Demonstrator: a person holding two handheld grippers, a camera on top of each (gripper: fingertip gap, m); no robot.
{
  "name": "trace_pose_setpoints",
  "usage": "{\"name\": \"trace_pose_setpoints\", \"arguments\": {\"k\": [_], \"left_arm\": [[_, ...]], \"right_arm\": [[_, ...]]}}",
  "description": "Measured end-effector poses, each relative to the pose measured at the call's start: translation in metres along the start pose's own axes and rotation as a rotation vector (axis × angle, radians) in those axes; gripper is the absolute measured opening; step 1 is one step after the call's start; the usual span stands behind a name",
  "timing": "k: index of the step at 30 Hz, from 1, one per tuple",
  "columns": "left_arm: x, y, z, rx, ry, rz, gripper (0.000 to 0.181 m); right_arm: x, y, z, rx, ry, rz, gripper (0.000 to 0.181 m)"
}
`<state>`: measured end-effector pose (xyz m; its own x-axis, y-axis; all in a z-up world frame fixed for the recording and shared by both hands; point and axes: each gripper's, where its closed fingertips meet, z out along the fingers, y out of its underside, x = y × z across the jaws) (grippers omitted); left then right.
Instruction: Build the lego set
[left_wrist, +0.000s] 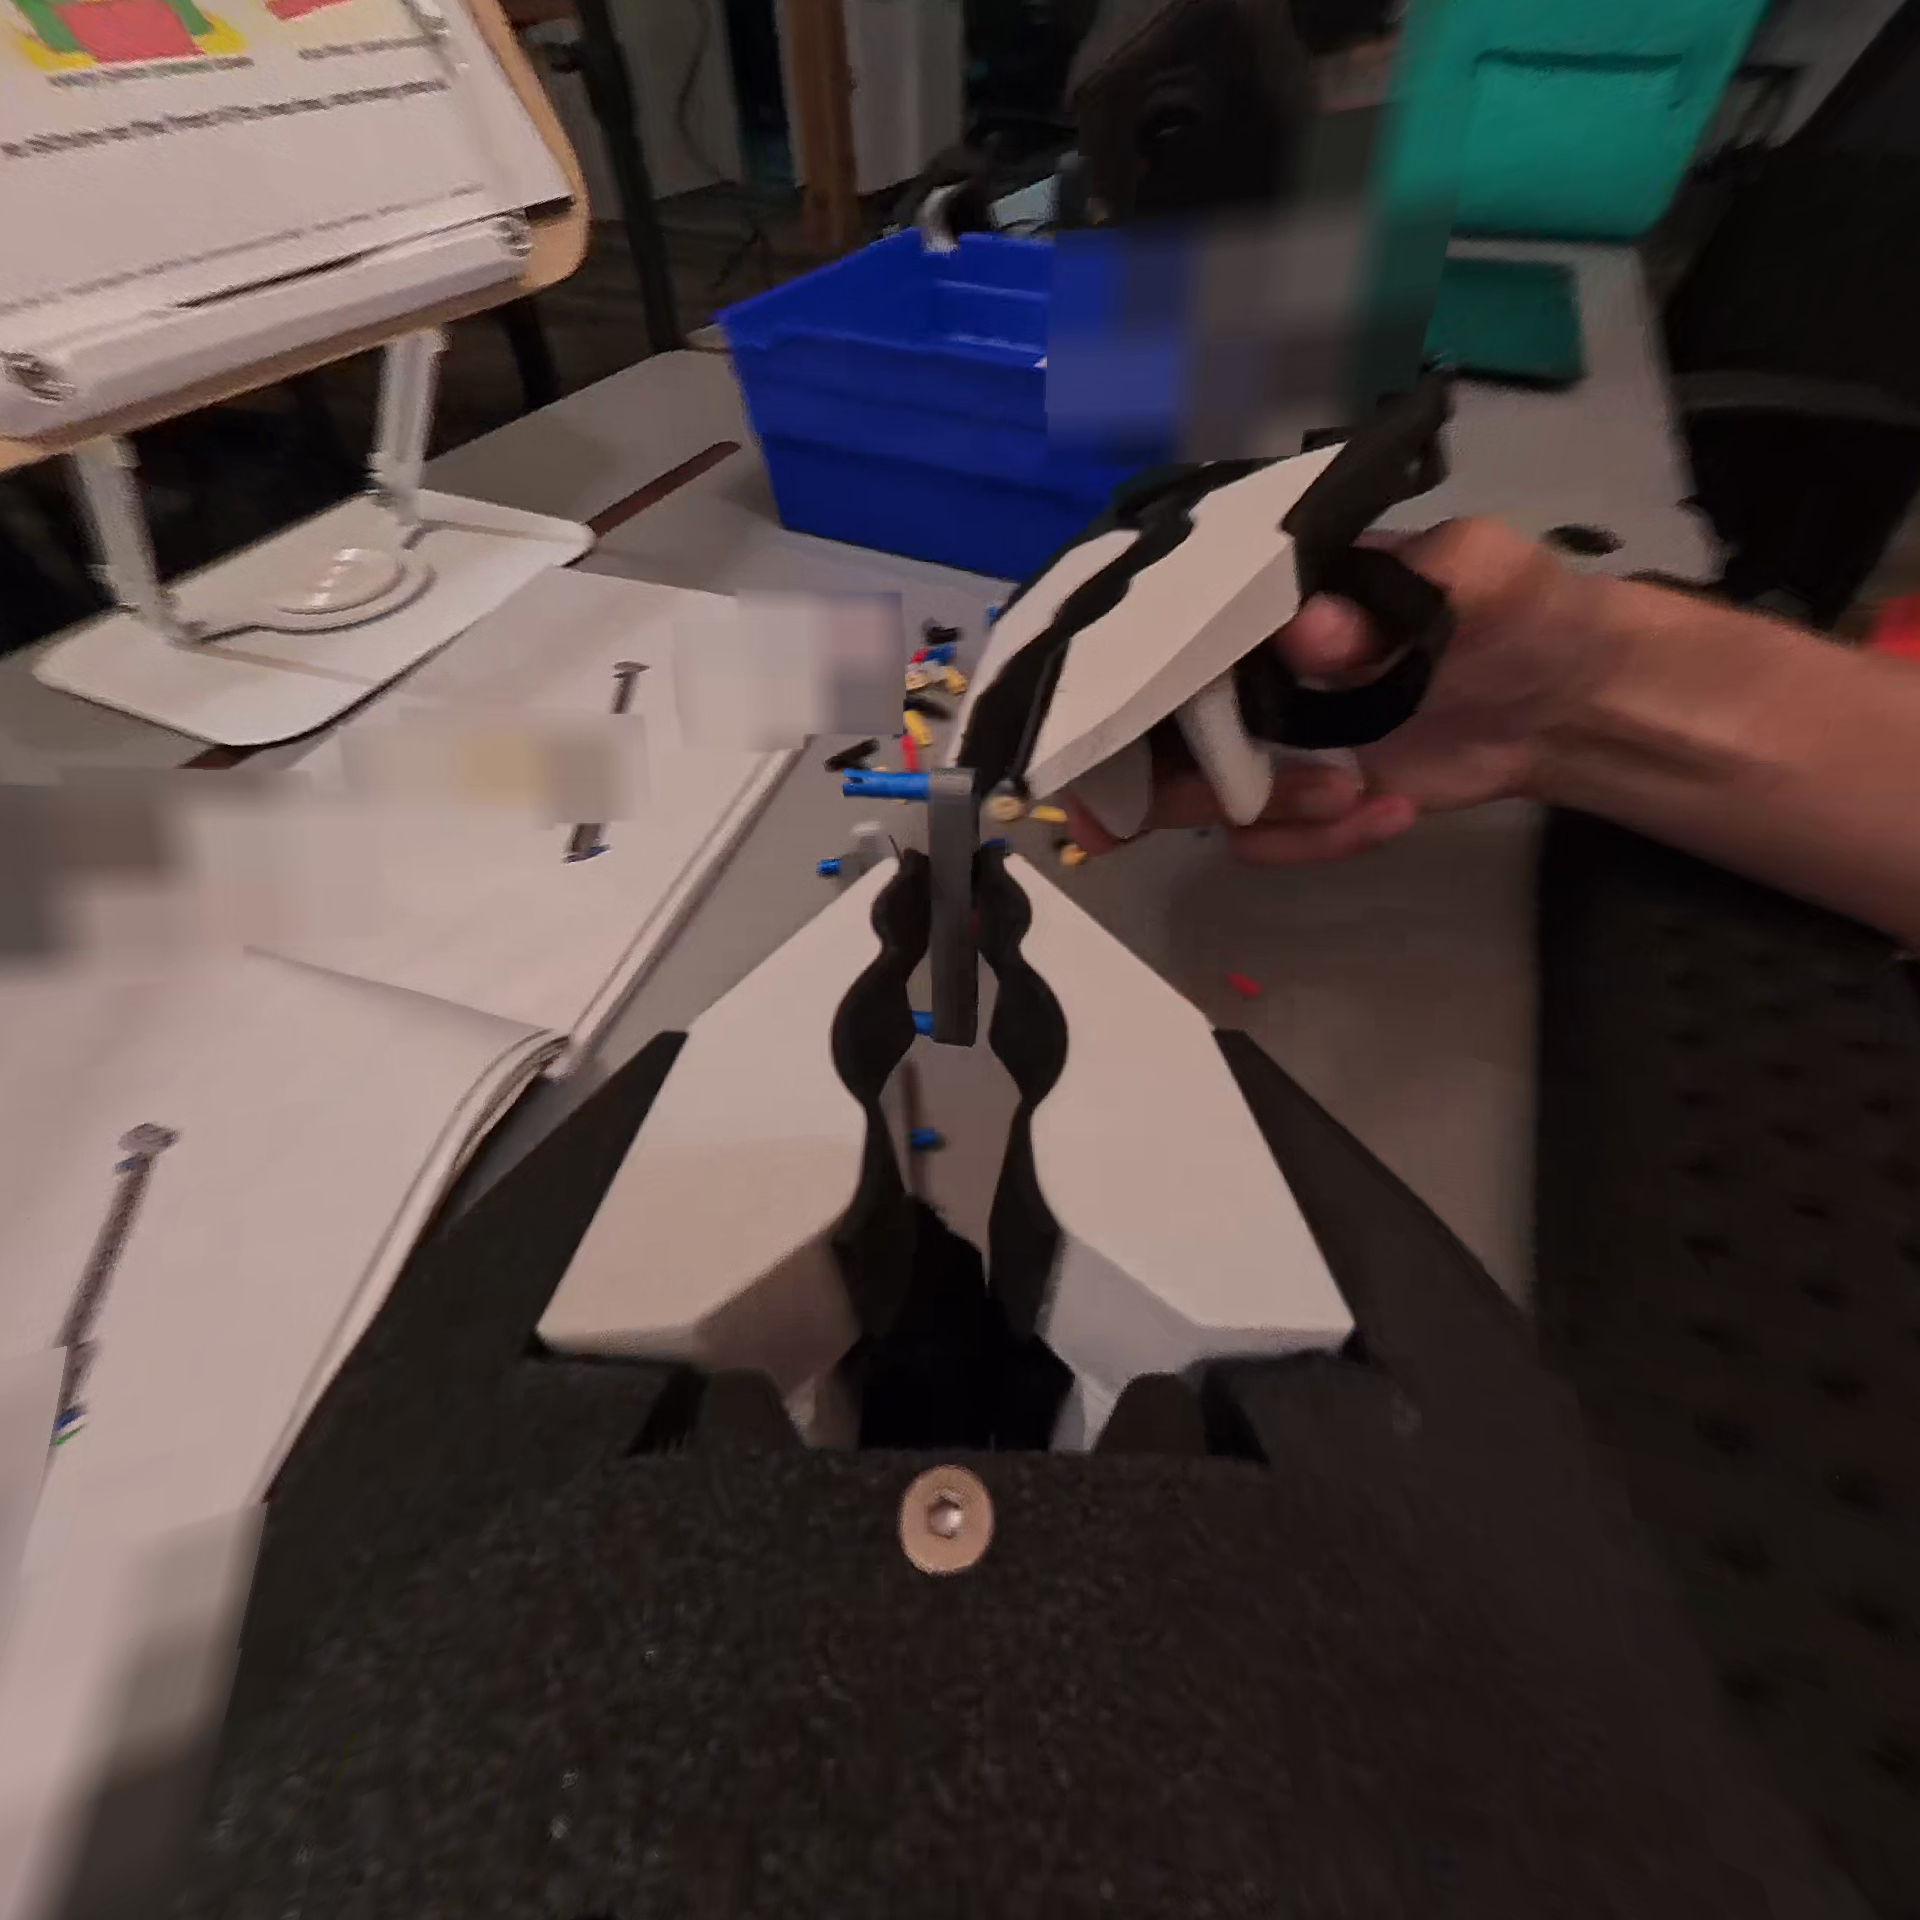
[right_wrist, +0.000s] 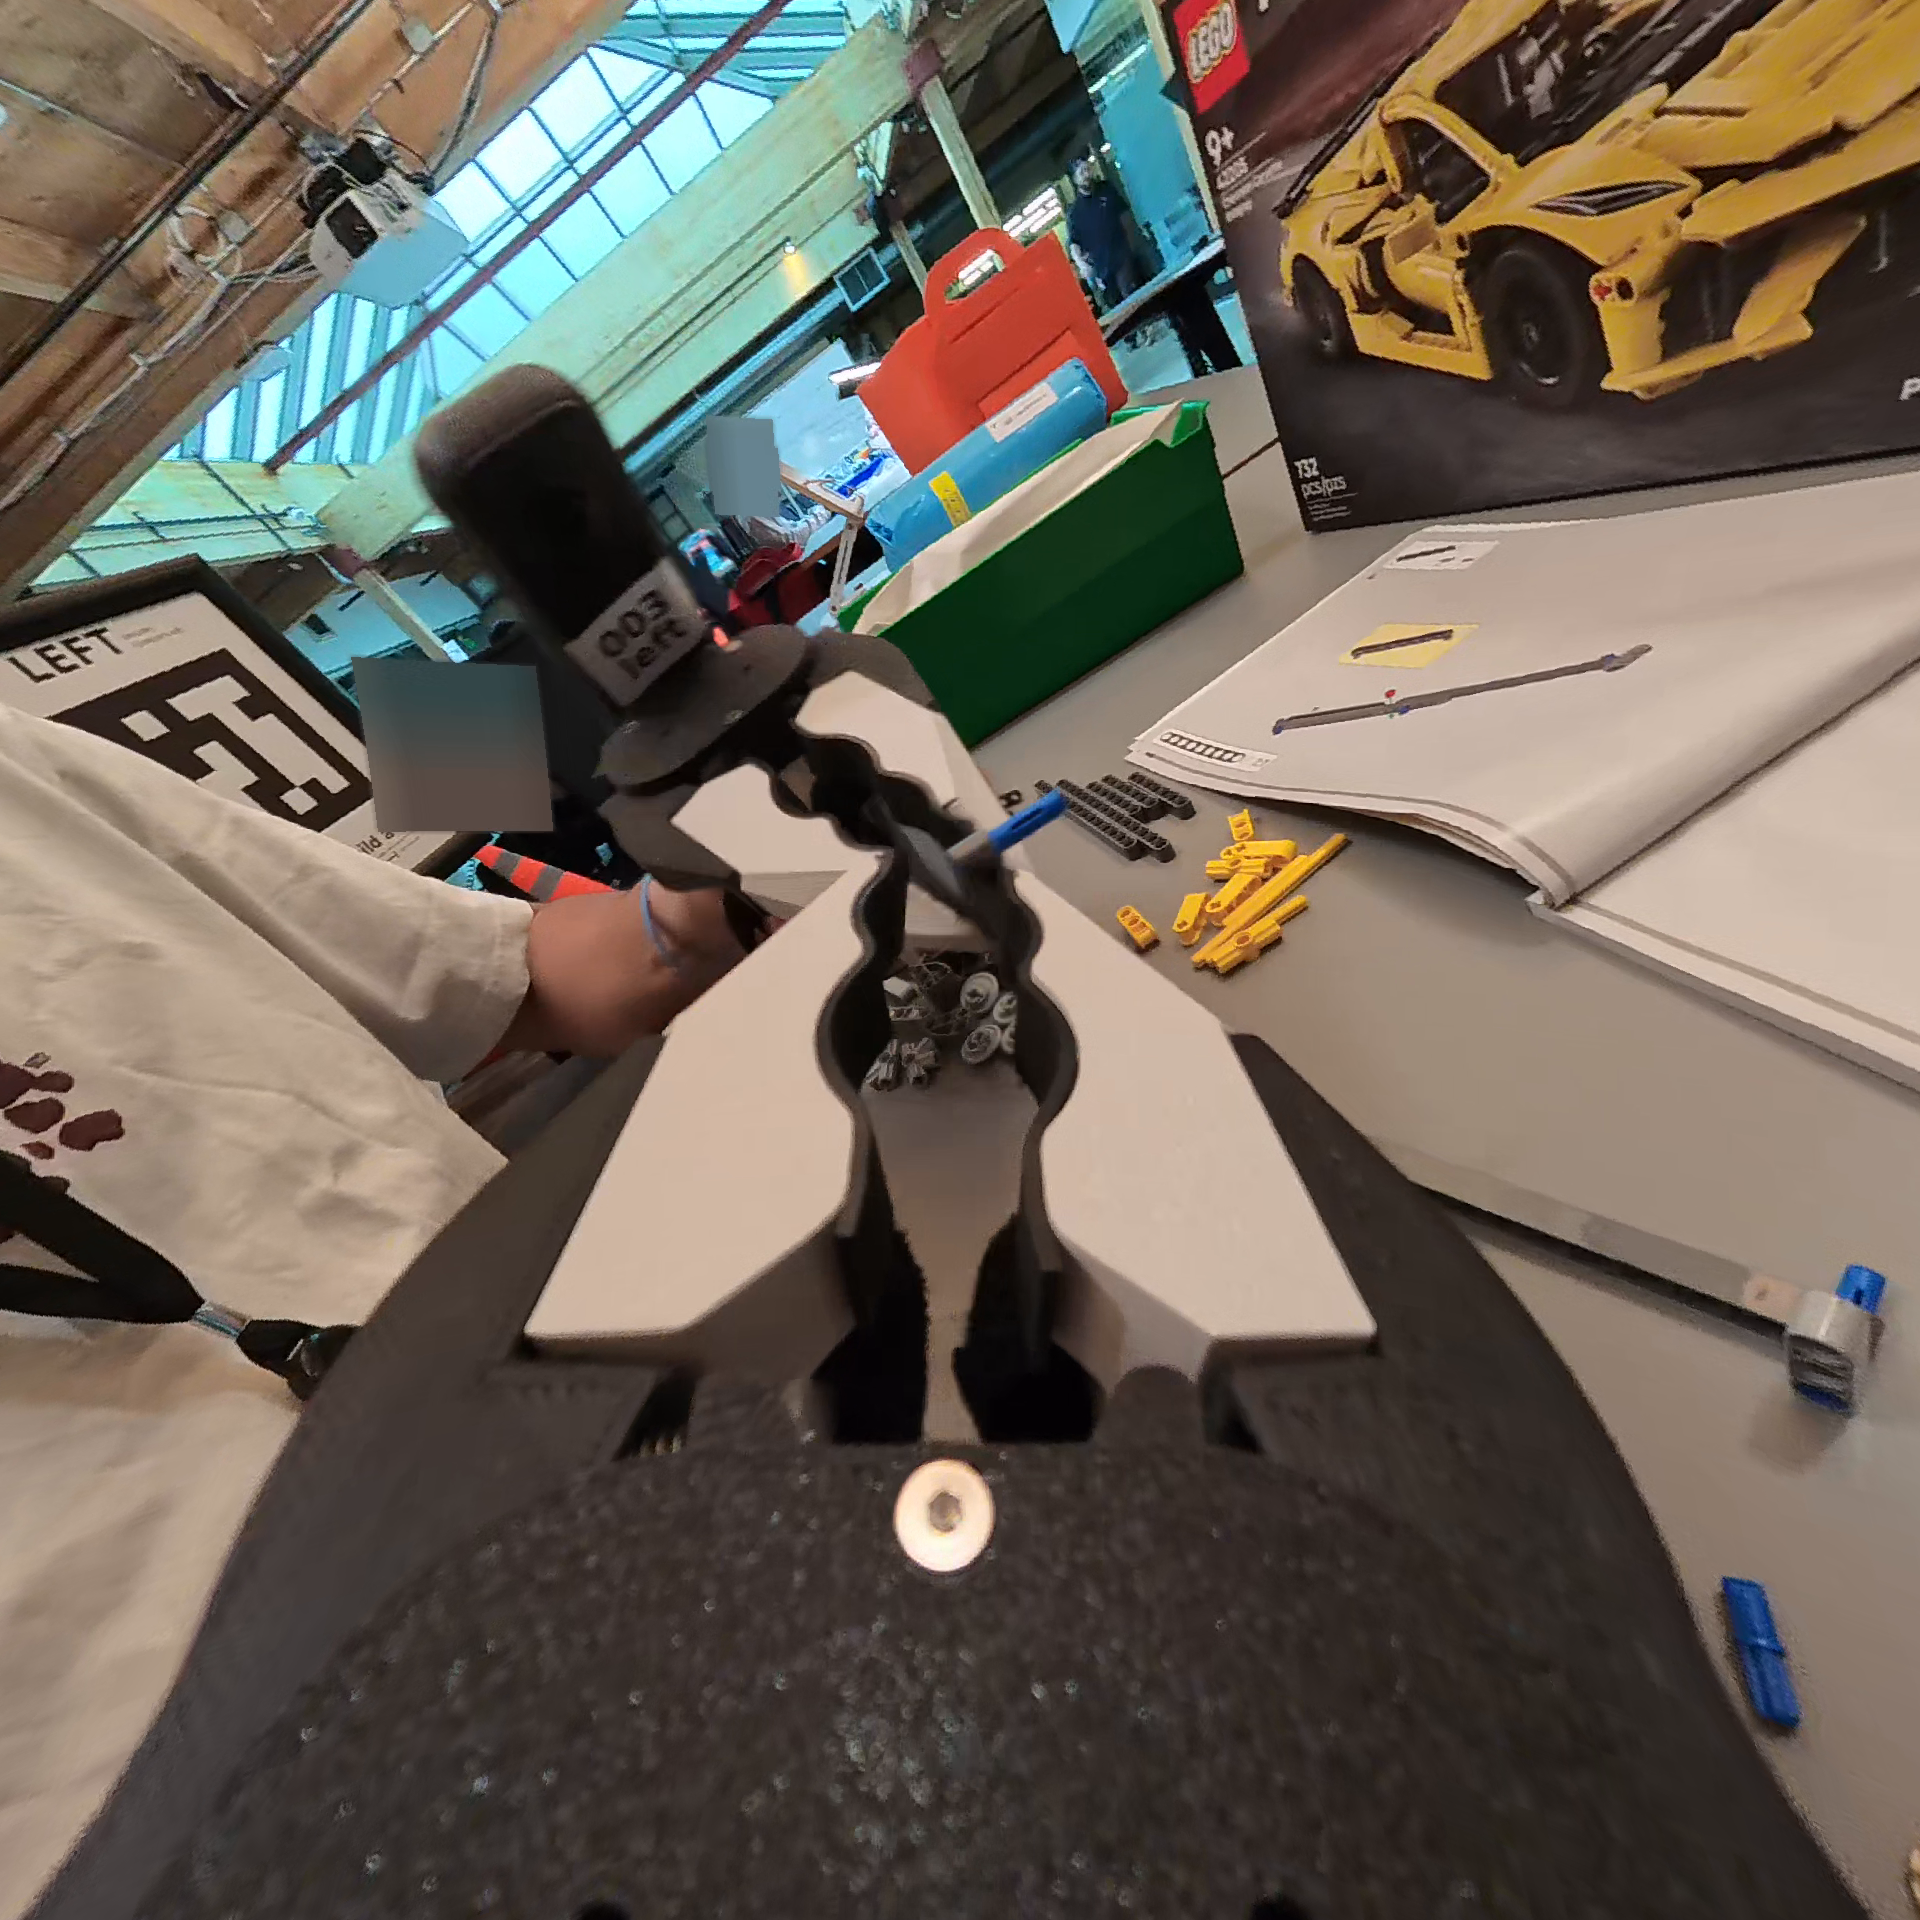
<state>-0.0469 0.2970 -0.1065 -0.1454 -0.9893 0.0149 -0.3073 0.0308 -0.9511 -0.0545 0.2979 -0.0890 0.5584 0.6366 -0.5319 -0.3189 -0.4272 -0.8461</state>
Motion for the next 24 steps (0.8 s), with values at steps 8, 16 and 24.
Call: {"name": "trace_pose_setpoints", "arguments": {"k": [8,16,24], "left_arm": [[-0.011,0.01,0.003,-0.119,-0.305,0.3,0.007],[-0.011,0.02,0.007,-0.154,-0.247,0.262,0.007],[-0.01,0.014,0.004,-0.114,-0.201,0.176,0.007]], "right_arm": [[0.015,0.002,0.004,-0.021,0.107,0.003,0.006],[0.02,0.009,0.003,-0.066,0.133,0.006,0.005],[0.016,-0.001,0.002,-0.002,0.099,0.018,0.006]]}}
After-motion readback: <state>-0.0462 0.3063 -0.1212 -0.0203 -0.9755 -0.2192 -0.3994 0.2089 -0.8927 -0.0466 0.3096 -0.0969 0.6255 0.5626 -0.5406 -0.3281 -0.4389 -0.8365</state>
